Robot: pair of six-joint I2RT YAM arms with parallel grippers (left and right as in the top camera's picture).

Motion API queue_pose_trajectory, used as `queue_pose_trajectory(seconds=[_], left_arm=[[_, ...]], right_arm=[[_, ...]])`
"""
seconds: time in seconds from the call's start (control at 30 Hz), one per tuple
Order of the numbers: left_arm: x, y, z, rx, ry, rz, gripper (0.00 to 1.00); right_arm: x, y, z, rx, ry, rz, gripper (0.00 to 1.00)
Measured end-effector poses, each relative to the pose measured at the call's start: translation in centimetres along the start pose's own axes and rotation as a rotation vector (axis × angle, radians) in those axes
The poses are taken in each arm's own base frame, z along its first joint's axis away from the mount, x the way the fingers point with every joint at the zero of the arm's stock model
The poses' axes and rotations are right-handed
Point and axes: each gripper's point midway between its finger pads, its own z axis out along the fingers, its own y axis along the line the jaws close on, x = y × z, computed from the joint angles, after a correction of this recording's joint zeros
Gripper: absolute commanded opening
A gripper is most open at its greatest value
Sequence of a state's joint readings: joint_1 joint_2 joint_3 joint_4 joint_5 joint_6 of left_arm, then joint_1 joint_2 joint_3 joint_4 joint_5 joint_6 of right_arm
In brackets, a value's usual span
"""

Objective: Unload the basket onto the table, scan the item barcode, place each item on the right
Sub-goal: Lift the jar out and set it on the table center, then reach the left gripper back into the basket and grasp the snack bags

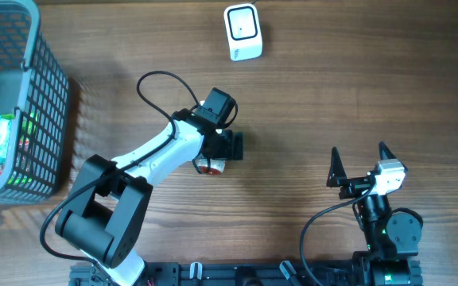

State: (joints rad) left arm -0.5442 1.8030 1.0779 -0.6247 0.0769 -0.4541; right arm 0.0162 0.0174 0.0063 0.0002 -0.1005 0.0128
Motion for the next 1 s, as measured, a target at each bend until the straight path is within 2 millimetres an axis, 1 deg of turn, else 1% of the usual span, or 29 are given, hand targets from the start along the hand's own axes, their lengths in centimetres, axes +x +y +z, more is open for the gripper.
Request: queue_pose_trajectory(seconds=[0.13, 0.27, 0.33, 0.5, 0.57, 0.63, 0.7, 0.77, 0.8, 0.83, 0.87, 0.93, 1.0], left_arm=[[-0.6, -0.3, -0.6, 0.004, -0.010, 0.006, 1.00], [-2.6, -0.8, -3.2, 0.002, -0.070, 0.030, 1.00], [-3.8, -0.7, -5.2, -0.013, -0.115, 0.054, 1.00], [-6.0, -0.3, -9.8, -0.054, -0.180, 0.100, 1.00], [-7.1, 0.3, -12.2, -0.078, -0.203, 0.107, 1.00], [-8.8, 1.0, -14.9, -0.098, -0.252, 0.103, 1.00], [-11.1, 2.4, -18.9, -0.128, -0.326, 0.085, 1.00], [-13.0, 3.7, -22.2, -0.152, -0.404, 0.058, 1.00], [-14.1, 5.0, -24.5, -0.172, -0.456, 0.035, 1.00], [-14.9, 5.9, -26.1, -0.186, -0.493, 0.017, 1.00], [-15.7, 7.3, -28.2, -0.202, -0.542, -0.013, 1.00], [-16.5, 9.8, -31.2, -0.237, -0.607, -0.064, 1.00], [-16.7, 13.4, -34.0, -0.285, -0.657, -0.134, 1.00]], right_arm=[[0.0, 0.0, 0.0, 0.000, 0.000, 0.000, 1.00], [0.0, 0.0, 0.0, 0.000, 0.000, 0.000, 1.00], [0.0, 0.0, 0.0, 0.000, 0.000, 0.000, 1.00], [0.0, 0.0, 0.0, 0.000, 0.000, 0.000, 1.00], [0.0, 0.0, 0.0, 0.000, 0.000, 0.000, 1.00], [0.0, 0.0, 0.0, 0.000, 0.000, 0.000, 1.00], [0.0, 0.0, 0.0, 0.000, 0.000, 0.000, 1.00], [0.0, 0.0, 0.0, 0.000, 0.000, 0.000, 1.00], [0.0, 0.0, 0.0, 0.000, 0.000, 0.000, 1.00], [0.0, 0.0, 0.0, 0.000, 0.000, 0.000, 1.00], [0.0, 0.0, 0.0, 0.000, 0.000, 0.000, 1.00], [0.0, 0.0, 0.0, 0.000, 0.000, 0.000, 1.00], [0.0, 0.0, 0.0, 0.000, 0.000, 0.000, 1.00]])
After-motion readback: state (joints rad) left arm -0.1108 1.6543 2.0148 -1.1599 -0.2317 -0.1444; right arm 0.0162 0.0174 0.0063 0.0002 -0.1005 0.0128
